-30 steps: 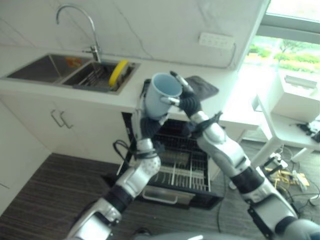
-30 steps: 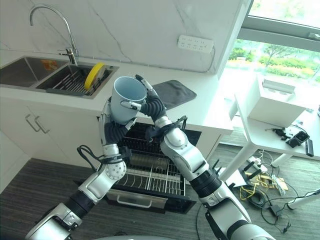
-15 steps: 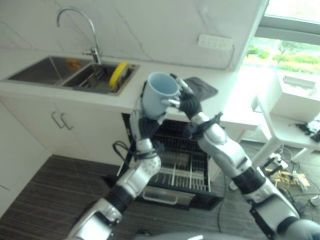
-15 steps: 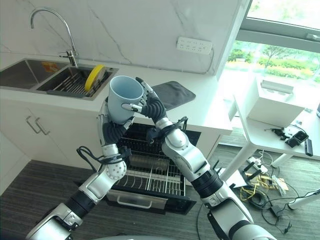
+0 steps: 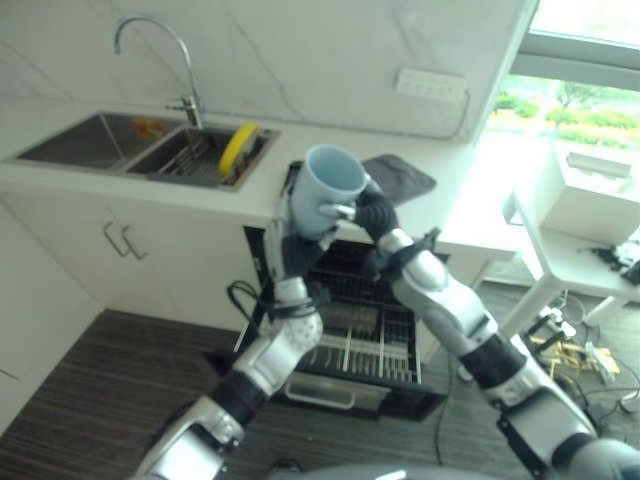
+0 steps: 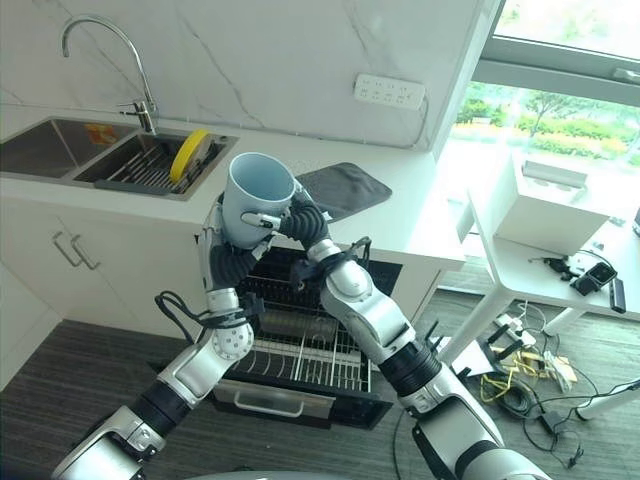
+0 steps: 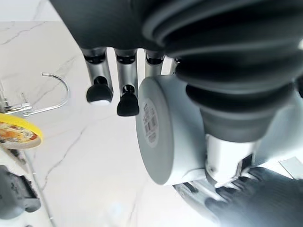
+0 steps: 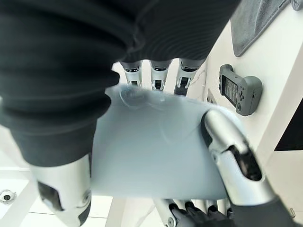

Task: Place the dishes in the dishwasher.

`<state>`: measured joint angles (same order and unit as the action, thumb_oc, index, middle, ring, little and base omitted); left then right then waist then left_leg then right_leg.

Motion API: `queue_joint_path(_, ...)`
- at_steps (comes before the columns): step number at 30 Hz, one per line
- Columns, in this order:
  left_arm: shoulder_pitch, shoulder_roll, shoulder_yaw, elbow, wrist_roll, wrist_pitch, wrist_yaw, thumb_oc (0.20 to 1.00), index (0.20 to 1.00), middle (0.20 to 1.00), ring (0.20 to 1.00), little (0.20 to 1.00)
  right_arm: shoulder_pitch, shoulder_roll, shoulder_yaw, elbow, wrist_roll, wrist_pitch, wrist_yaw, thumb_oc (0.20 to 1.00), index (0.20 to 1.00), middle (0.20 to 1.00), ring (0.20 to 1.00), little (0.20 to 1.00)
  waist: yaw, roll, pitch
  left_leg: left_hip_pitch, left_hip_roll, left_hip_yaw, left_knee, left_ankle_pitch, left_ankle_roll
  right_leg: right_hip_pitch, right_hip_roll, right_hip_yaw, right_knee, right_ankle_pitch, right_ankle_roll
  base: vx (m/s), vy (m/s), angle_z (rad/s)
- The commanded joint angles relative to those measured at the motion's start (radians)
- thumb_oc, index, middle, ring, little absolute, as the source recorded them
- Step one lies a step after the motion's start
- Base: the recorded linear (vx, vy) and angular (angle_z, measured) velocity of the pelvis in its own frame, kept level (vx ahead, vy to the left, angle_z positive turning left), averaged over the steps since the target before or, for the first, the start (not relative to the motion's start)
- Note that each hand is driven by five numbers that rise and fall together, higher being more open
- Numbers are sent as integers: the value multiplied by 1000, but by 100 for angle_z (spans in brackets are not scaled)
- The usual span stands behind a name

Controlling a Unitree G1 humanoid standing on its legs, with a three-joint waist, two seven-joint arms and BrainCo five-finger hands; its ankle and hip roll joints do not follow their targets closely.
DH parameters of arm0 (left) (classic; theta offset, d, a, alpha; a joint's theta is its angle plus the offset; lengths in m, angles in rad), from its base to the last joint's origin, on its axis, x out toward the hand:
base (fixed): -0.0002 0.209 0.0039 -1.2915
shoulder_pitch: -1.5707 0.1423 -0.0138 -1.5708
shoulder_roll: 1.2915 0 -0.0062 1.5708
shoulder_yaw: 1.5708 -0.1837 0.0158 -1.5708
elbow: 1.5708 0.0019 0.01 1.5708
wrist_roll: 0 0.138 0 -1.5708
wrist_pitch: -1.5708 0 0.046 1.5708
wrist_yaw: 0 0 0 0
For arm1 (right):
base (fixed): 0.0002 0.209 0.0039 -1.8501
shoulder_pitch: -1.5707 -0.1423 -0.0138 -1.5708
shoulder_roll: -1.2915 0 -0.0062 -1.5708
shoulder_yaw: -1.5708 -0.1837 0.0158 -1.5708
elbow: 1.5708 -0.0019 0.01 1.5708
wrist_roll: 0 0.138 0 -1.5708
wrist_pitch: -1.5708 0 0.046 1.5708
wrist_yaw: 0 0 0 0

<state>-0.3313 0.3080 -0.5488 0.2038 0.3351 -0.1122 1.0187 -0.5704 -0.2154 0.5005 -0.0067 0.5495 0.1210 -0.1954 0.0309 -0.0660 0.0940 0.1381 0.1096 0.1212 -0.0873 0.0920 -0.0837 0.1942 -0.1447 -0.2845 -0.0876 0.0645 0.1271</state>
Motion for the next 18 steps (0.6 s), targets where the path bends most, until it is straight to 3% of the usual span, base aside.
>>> queue_joint_path(1, -155, -8, -20, 22, 58, -50, -4, 200, 200, 200, 200, 200, -75, 33, -32, -22, -1, -63, -10, 1000, 1000, 1000, 1000, 1000, 10, -5, 14, 52, -75, 7, 0, -139, 59, 9, 58, 42, 0, -39, -16, 0, 0, 0)
queue_joint_path(14, -149, -12, -59, 24, 75, -68, -29, 200, 200, 200, 200, 200, -97, 46, -35, -35, -4, -69, -20, 1000, 1000, 1000, 1000, 1000, 12, -8, 16, 51, -77, 7, 0, -142, 62, 7, 58, 44, 0, -37, -14, 4, 0, 0)
queue_joint_path(15, -150, -11, -61, 23, 77, -70, -31, 200, 200, 200, 200, 200, -100, 47, -34, -32, -7, -75, -20, 865, 865, 865, 865, 865, 13, -9, 18, 45, -79, 8, 0, -131, 64, 1, 57, 43, 0, -28, -17, 0, 0, 0)
queue_joint_path(16, -151, -10, -62, 19, 76, -69, -37, 200, 200, 200, 200, 200, -101, 50, -35, -34, -9, -83, -17, 379, 379, 379, 379, 379, 14, -9, 18, 44, -78, 7, 0, -130, 64, 0, 56, 42, 0, -28, -17, -40, -7, 0)
queue_joint_path(17, -150, -9, -64, 16, 77, -70, -39, 200, 200, 200, 200, 200, -104, 51, -34, -36, -7, -91, 1, 200, 200, 200, 200, 200, 14, -10, 19, 44, -78, 7, 0, -130, 64, 0, 56, 42, 0, -27, -16, 0, 0, 0)
queue_joint_path(18, -151, -7, -66, 15, 76, -74, -42, 200, 200, 200, 200, 200, -107, 49, -32, -40, -13, -93, 14, 200, 200, 200, 200, 200, 16, -10, 19, 44, -79, 5, 0, -130, 64, 0, 57, 42, 0, -27, -16, 0, 0, 0)
